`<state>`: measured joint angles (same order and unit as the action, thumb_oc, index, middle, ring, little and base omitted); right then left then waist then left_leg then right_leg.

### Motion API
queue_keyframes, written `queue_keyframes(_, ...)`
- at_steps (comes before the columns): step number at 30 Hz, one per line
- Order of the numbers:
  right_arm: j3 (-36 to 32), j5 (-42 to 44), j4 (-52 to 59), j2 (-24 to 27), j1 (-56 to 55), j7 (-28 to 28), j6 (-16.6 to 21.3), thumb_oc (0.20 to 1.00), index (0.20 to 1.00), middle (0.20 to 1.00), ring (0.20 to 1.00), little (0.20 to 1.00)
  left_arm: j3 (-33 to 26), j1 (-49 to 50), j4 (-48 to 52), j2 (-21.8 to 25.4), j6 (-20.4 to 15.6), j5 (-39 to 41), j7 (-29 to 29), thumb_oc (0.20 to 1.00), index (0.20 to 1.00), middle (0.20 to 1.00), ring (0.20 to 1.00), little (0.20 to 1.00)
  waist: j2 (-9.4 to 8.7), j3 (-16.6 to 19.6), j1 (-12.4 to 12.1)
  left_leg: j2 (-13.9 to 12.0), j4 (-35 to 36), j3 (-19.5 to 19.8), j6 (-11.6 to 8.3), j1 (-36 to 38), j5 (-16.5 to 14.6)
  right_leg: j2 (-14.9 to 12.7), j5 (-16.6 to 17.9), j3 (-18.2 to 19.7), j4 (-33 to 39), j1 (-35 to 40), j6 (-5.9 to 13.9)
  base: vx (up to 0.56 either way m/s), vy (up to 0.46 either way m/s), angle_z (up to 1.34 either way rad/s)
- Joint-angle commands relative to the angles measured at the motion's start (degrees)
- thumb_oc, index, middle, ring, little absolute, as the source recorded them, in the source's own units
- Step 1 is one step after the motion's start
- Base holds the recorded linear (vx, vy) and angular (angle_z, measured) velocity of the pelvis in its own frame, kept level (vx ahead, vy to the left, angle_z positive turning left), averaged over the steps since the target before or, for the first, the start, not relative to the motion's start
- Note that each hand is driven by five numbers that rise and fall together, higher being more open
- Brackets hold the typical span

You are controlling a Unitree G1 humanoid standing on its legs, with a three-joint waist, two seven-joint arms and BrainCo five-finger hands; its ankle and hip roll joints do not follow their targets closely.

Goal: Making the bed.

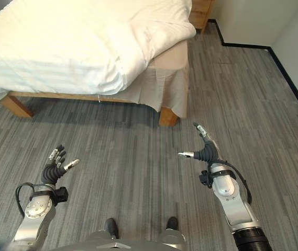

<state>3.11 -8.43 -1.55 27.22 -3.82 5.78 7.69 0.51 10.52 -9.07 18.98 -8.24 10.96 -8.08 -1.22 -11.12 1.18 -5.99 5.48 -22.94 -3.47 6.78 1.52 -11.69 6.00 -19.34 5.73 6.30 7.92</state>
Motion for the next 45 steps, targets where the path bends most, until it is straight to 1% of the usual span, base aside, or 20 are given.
queue_keyframes(1, -0.39, 1.42, 0.31, 1.63, 0.82, 1.34, 2.16, 1.000, 1.000, 1.000, 1.000, 1.000, 0.05, -1.52, 1.38, 1.77, -2.33, -2.74, 0.76, 1.000, 1.000, 1.000, 1.000, 1.000, 0.51, 2.98, 0.64, -2.68, -0.48, -0.45, -2.14, 0.06, -0.16, -0.96, -2.48, 1.40, -0.73, -2.25, 2.07, 0.01, 0.081, -0.05)
queue_keyframes(9, 1.18, 0.98, -0.91, 1.69, 0.80, 0.99, 2.17, 1.000, 1.000, 1.000, 1.000, 1.000, 0.09, -2.36, 4.90, 3.09, -2.20, -7.41, -1.52, 1.000, 1.000, 1.000, 1.000, 1.000, -1.38, 2.04, 0.05, -0.95, -0.48, -0.57, -0.45, 0.46, -2.50, -1.51, -0.91, 3.74, -1.46, -4.12, 3.33, 0.02, 0.071, -0.25)
queue_keyframes(11, 2.16, 0.69, -1.05, 2.30, 1.37, 0.60, 2.18, 1.000, 1.000, 1.000, 1.000, 1.000, 0.09, -3.13, 6.20, 4.43, -1.68, -7.96, -2.35, 1.000, 1.000, 1.000, 1.000, 1.000, -1.92, -0.28, -0.95, -0.36, -0.48, 0.06, 0.46, 1.68, -5.02, -3.02, -2.02, 3.84, -12.09, -8.89, 5.45, 0.04, 0.099, -0.42)
queue_keyframes(12, 2.18, 0.70, -1.04, 2.32, 1.50, 0.60, 2.20, 1.000, 1.000, 1.000, 1.000, 1.000, 0.03, -3.21, 6.21, 4.41, -1.68, -7.97, -2.39, 1.000, 1.000, 1.000, 1.000, 1.000, -2.18, -0.57, -0.99, -0.25, -0.48, -0.87, 0.77, 1.19, -3.84, -3.22, -1.28, 3.58, -12.36, -9.57, 4.89, 0.08, 0.101, -0.43)
queue_keyframes(15, 3.82, 0.08, 0.13, 4.35, 3.51, -0.06, 1.79, 1.000, 1.000, 1.000, 1.000, 1.000, 0.12, -4.22, 7.18, 5.69, -1.09, -8.62, -3.03, 1.000, 1.000, 1.000, 1.000, 1.000, -2.31, -3.66, -1.93, -0.89, -0.48, -1.51, 0.63, 3.28, -6.40, -6.88, 1.65, -1.25, -21.82, -15.09, 7.01, 0.08, 0.004, -0.29)
queue_keyframes(19, 4.26, 0.03, 2.44, 5.85, 4.44, -0.22, 2.04, 1.000, 1.000, 1.000, 1.000, 1.000, 0.12, -5.48, 8.00, 5.96, -1.19, -8.85, -3.43, 1.000, 1.000, 1.000, 1.000, 1.000, -3.18, -5.38, -2.08, -1.99, -0.48, -1.40, -0.86, 3.47, -6.82, -5.50, 0.22, -4.13, -14.91, -17.27, 6.22, 0.18, -0.123, -0.06)
queue_keyframes(20, 3.69, 0.03, 3.29, 6.59, 4.62, 0.09, 2.14, 1.000, 1.000, 1.000, 1.000, 1.000, 0.09, -6.82, 7.68, 5.90, -1.39, -8.97, -3.47, 1.000, 1.000, 1.000, 1.000, 1.000, -3.34, -5.57, -1.90, -3.08, -0.48, -0.39, -2.21, 3.20, -6.90, -4.25, 1.12, -3.89, -7.85, -17.68, 5.99, 0.36, -0.308, 0.15)
queue_keyframes(23, 2.80, -0.39, 4.26, 7.09, 4.69, 1.10, 2.23, 1.000, 1.000, 1.000, 1.000, 1.000, 0.22, -9.99, 5.41, 6.06, -1.49, -9.44, -4.21, 1.000, 1.000, 1.000, 1.000, 1.000, -3.22, -5.72, -1.44, -5.70, -0.48, 0.50, -4.86, 3.96, -7.90, -5.60, 3.68, -3.83, -2.48, -20.59, 6.51, 0.47, -0.424, 0.62)
queue_keyframes(26, 2.74, -0.41, 4.49, 8.19, 3.92, 0.63, 2.88, 1.000, 1.000, 1.000, 1.000, 1.000, -0.20, -8.09, 5.44, 4.76, -2.18, -9.53, -4.23, 1.000, 1.000, 1.000, 1.000, 1.000, -2.32, -3.54, -0.07, -7.33, -3.01, 1.02, -6.00, 7.83, -8.23, -3.13, 3.00, -2.71, -3.33, -18.44, 4.91, 0.60, -0.357, 0.54)
queue_keyframes(29, 3.88, -0.07, 4.53, 9.66, 5.02, 0.43, 3.54, 1.000, 1.000, 1.000, 1.000, 1.000, -0.52, -5.22, 6.34, 3.18, -2.01, -6.84, -3.86, 1.000, 1.000, 1.000, 1.000, 1.000, -1.05, -3.91, -1.52, -15.55, -28.77, 5.57, -6.70, -1.21, 3.52, 3.22, -2.12, -3.40, -3.61, -13.03, -1.85, 0.34, -0.490, -0.43)
queue_keyframes(30, 4.15, 0.32, 5.14, 10.32, 5.53, 0.59, 3.86, 1.000, 1.000, 1.000, 1.000, 1.000, -0.25, -5.03, 6.67, 3.01, -1.86, -6.15, -3.84, 1.000, 1.000, 1.000, 1.000, 1.000, -1.44, -4.64, -2.59, -16.45, -35.60, 7.17, -6.13, -3.63, 6.96, 4.69, -3.52, -3.70, -3.00, -10.76, -3.66, 0.40, -0.586, -0.43)
queue_keyframes(32, 4.49, 0.98, 5.19, 11.55, 6.94, 0.29, 3.46, 1.000, 1.000, 1.000, 1.000, 1.000, 0.39, -5.26, 6.77, 2.80, -1.98, -4.99, -4.17, 1.000, 1.000, 1.000, 1.000, 1.000, -2.25, -6.51, -4.45, -12.83, -47.61, 12.89, -3.67, -11.79, 2.40, 6.41, -6.06, -2.85, -1.87, -7.50, -6.19, 0.41, -0.360, -0.59)
queue_keyframes(33, 5.44, 0.69, 4.61, 12.41, 8.13, -0.36, 3.03, 1.000, 1.000, 1.000, 1.000, 1.000, 0.71, -4.32, 7.53, 2.19, -2.20, -4.53, -4.04, 1.000, 1.000, 1.000, 1.000, 1.000, -3.30, -7.66, -6.69, -4.69, -49.14, 14.32, -1.30, -19.93, -3.40, 6.29, -7.15, -0.86, -2.17, -5.51, -6.53, 0.42, -0.135, -0.86)
queue_keyframes(36, 5.50, 1.05, 4.69, 12.43, 7.50, -1.13, 3.17, 1.000, 1.000, 1.000, 1.000, 1.000, 0.37, -2.84, 8.65, 2.10, -2.18, -4.74, -2.92, 1.000, 1.000, 1.000, 1.000, 1.000, -3.21, -6.49, -8.79, -3.40, -37.53, 10.63, -1.39, -22.93, -5.18, 7.53, -10.61, 1.09, -1.01, -0.68, -5.29, 0.57, -0.050, -0.73)
queue_keyframes(37, 5.10, 1.05, 4.09, 13.03, 7.02, -1.16, 3.30, 1.000, 1.000, 1.000, 1.000, 1.000, 0.14, -2.14, 8.72, 2.36, -2.01, -5.25, -2.64, 1.000, 1.000, 1.000, 1.000, 1.000, -2.58, -5.16, -9.19, -2.56, -23.73, 6.42, -1.30, -22.86, -2.68, 8.53, -11.99, 0.53, -0.77, 1.79, -4.34, 0.78, 0.082, -0.11)
queue_keyframes(39, 5.08, 0.81, 3.51, 13.30, 6.93, -1.05, 3.39, 1.000, 1.000, 1.000, 1.000, 1.000, 0.18, -1.85, 8.61, 2.41, -1.80, -5.36, -2.53, 1.000, 1.000, 1.000, 1.000, 1.000, -2.40, -4.68, -9.53, -1.84, -14.23, 3.98, -2.42, -21.65, 2.68, 8.98, -12.87, 0.21, -0.75, 3.42, -3.68, 0.52, 0.076, 0.20)
queue_keyframes(40, 4.54, 0.37, 2.85, 13.40, 7.14, -0.51, 3.42, 1.000, 1.000, 1.000, 1.000, 1.000, 0.49, -2.35, 8.41, 2.55, -1.49, -5.32, -2.68, 1.000, 1.000, 1.000, 1.000, 1.000, -1.95, -4.27, -8.87, -4.44, -5.38, -3.24, -2.95, -22.54, 5.57, 9.64, -14.49, -2.17, -0.96, 6.29, -3.03, 0.34, 0.034, 0.13)
queue_keyframes(41, 4.57, 0.34, 2.79, 13.39, 7.15, -0.45, 3.46, 1.000, 1.000, 1.000, 1.000, 1.000, 0.52, -2.37, 8.40, 2.55, -1.44, -5.33, -2.73, 1.000, 1.000, 1.000, 1.000, 1.000, -2.06, -4.26, -8.94, -3.95, -3.98, -3.46, -2.96, -21.76, 5.98, 9.45, -14.67, -2.07, -0.99, 6.41, -2.90, 0.49, 0.081, 0.16)
queue_keyframes(43, 4.30, 0.21, 2.86, 13.07, 7.10, -0.56, 3.31, 1.000, 1.000, 1.000, 1.000, 1.000, 0.33, -2.74, 8.30, 2.76, -0.97, -5.02, -2.50, 1.000, 1.000, 1.000, 1.000, 1.000, -2.06, -3.16, -8.05, -6.86, -1.14, -10.71, -2.14, -21.31, 5.96, 9.88, -16.24, -3.96, -2.53, 8.68, -1.83, 0.66, 0.128, 0.33)
queue_keyframes(45, 5.46, -0.53, 2.90, 11.10, 6.08, -2.18, 3.05, 1.000, 1.000, 1.000, 1.000, 1.000, -0.55, -0.50, 8.24, 2.57, -0.32, -5.70, -1.79, 1.000, 1.000, 1.000, 1.000, 1.000, -3.01, -1.25, -8.79, -4.83, -1.29, -11.43, -0.29, -18.51, 7.19, 8.54, -15.82, -3.05, -8.56, 10.35, -0.32, 0.76, 0.144, 0.30)
